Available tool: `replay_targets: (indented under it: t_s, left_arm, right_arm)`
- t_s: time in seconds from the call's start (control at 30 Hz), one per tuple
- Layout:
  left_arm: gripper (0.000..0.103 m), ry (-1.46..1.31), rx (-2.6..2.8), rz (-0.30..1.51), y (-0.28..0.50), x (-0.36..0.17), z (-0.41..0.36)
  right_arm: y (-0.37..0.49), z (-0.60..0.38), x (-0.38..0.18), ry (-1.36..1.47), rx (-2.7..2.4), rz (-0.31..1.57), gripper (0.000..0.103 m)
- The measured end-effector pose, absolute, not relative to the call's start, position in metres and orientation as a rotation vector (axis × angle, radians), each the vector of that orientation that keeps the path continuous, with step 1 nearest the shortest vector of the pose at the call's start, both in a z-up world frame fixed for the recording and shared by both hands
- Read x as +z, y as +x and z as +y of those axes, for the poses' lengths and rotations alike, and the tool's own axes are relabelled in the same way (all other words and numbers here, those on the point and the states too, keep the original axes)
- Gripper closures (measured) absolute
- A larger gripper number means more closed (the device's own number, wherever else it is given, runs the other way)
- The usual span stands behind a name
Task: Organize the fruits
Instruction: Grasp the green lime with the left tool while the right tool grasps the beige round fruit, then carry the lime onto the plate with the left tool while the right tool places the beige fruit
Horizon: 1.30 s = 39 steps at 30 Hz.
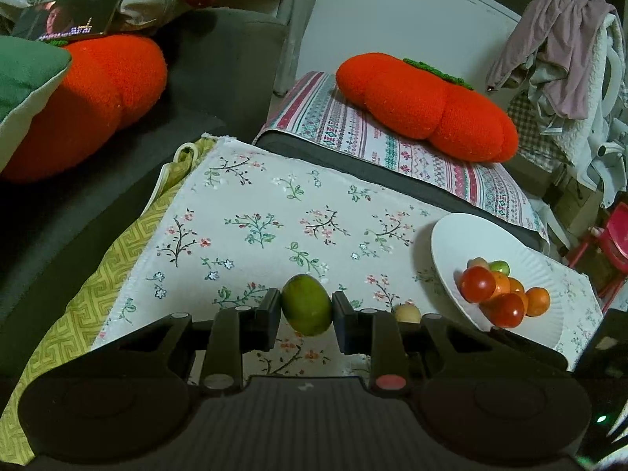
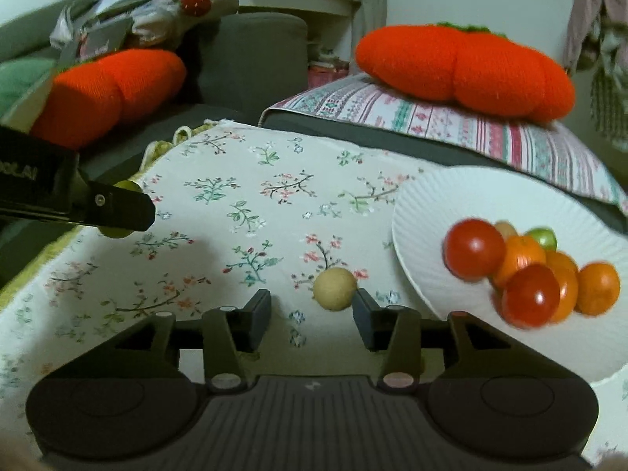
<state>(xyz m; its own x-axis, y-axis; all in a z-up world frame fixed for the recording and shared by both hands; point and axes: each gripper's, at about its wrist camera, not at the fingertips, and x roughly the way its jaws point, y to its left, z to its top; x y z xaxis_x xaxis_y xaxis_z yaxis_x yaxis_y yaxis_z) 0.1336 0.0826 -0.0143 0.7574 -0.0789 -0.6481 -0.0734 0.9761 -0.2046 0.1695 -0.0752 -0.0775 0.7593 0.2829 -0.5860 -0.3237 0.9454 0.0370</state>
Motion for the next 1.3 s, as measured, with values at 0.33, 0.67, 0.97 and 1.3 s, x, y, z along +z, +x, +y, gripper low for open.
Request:
replay_targets:
  t_s: [0.33, 0.67, 0.97, 1.3]
  left_arm:
    - [0.084, -0.231, 0.014, 0.702, 0.133, -0.013, 0.086]
    - [0.084, -0.205, 0.02, 0.692, 0.133, -0.014, 0.084]
    - [0.084, -0.171, -0.015, 0.674, 0.13, -0.009, 0.071]
    - [0.084, -0.126, -0.081, 0.662, 0.127, -0.005, 0.047]
  right_arm:
    - [0.178, -0.069, -0.081, -0.058, 0.329, 0.615, 0.072]
    - [0.169, -0.083, -0.072, 0.018, 0.334, 0.604, 0.082]
    - [0.145, -0.099, -0.042, 0.07, 0.356, 0.579, 0.082]
    - [0.105, -0.148, -0.01, 0.164, 0.29, 0.564, 0.082]
